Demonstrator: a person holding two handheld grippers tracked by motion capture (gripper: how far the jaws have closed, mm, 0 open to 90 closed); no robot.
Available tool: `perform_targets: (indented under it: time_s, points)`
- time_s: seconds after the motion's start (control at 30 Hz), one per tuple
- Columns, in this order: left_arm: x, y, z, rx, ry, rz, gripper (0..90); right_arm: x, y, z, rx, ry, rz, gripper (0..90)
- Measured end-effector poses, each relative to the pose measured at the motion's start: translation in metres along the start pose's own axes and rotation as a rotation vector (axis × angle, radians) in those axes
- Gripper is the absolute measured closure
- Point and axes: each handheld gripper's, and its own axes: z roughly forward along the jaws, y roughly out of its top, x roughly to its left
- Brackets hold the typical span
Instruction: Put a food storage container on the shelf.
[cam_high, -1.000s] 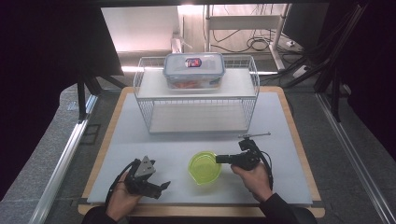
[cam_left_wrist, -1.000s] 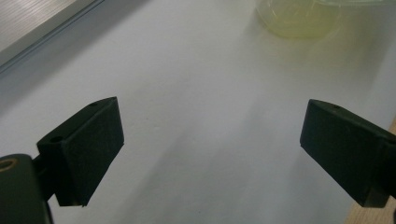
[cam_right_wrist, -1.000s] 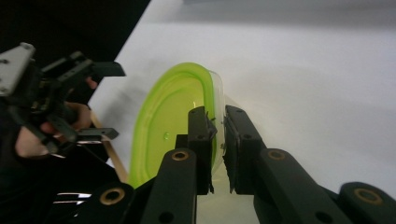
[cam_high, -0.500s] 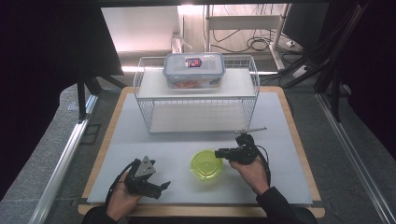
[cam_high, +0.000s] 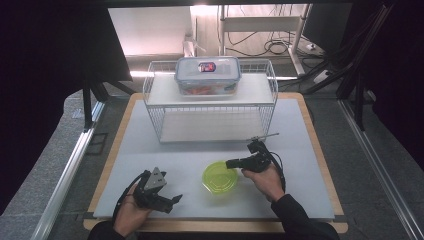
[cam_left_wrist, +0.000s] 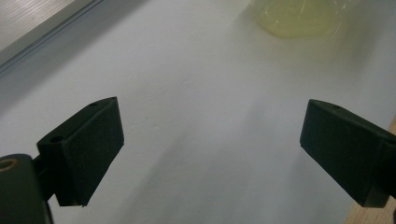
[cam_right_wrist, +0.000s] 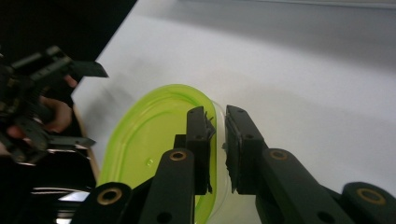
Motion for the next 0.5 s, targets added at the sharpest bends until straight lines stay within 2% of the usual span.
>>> perform_targets:
  time_s: [0.1,0.17,0.23,0.33,0.37,0.43,0.5]
  points:
    - [0.0000,0.0000,0.0000,0.001,0.000,0.001,6.2,-0.0020,0.0000,-0.0013,-0.013,0.055,0.039,81.8]
    - [0.0001,0.0000,0.0000,0.001,0.000,0.000,6.2,-0.0012,0.0008,-0.0023,-0.017,0.065,0.040,81.9]
    - [0.0000,0.0000,0.0001,0.000,0.000,0.000,6.2,0.0005,0.0016,-0.0023,-0.011,0.048,0.015,81.4]
    - [-0.0001,0.0000,0.0003,0.002,-0.001,0.002,6.2,0.0028,0.0022,-0.0012,0.003,-0.013,-0.057,79.0]
    - [-0.0002,0.0000,0.0003,0.002,-0.001,0.002,6.2,0.0023,0.0023,-0.0007,0.003,-0.023,-0.067,78.1]
    - [0.0000,0.0000,0.0003,0.002,-0.001,0.002,6.2,0.0002,0.0026,0.0013,-0.008,-0.040,-0.075,68.3]
    - [-0.0001,-0.0001,0.0004,0.004,-0.003,0.002,6.2,-0.0022,0.0038,0.0035,-0.013,-0.032,-0.069,66.2]
